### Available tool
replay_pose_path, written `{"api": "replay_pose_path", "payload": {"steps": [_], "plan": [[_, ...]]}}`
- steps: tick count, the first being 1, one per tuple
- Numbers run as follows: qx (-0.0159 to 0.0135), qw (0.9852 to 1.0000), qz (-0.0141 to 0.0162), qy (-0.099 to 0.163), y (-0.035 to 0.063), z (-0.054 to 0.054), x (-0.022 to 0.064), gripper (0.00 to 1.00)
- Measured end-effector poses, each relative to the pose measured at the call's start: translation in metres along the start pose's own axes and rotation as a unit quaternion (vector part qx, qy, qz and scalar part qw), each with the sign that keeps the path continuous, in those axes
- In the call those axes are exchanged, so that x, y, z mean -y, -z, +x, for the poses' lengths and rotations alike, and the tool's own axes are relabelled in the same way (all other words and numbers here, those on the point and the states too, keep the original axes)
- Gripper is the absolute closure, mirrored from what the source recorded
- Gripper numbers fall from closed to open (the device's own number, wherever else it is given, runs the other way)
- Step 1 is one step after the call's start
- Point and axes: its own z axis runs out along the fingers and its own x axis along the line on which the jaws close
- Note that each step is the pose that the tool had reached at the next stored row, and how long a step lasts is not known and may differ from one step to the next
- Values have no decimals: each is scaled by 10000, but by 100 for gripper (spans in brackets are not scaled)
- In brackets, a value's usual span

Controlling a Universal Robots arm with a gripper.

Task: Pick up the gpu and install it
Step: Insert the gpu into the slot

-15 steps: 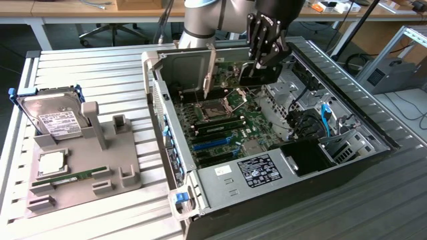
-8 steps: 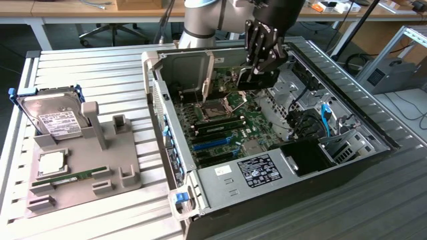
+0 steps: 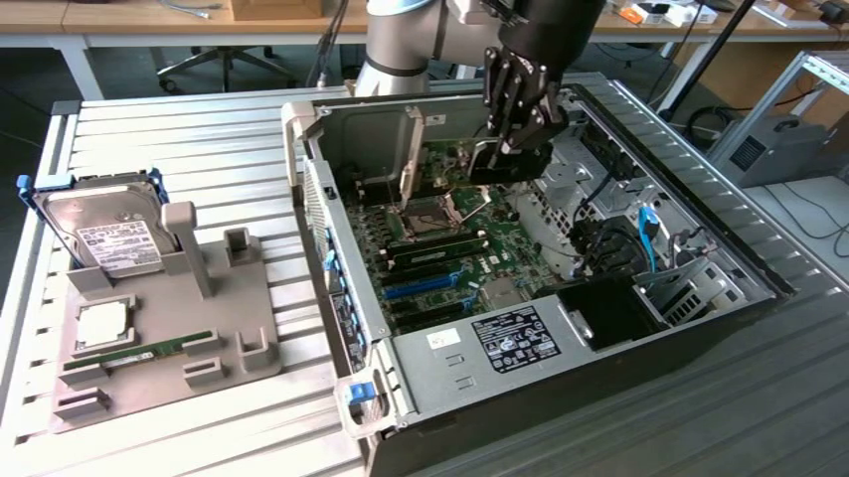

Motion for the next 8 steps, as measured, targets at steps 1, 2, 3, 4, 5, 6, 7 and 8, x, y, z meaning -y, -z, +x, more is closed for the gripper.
{"api": "replay_pose_path", "payload": {"steps": [1,2,3,4,5,6,7,8], "plan": [[1,10000,0,0,-13,0,-2,73],[1,10000,0,1,-26,0,-3,73],[0,10000,0,1,-38,0,-5,73],[1,10000,0,2,-52,0,-6,73],[0,10000,0,4,-63,0,-7,73],[0,10000,0,5,-78,0,-9,73],[0,10000,0,7,-93,0,-10,73],[0,10000,0,9,-108,0,-11,73]]}}
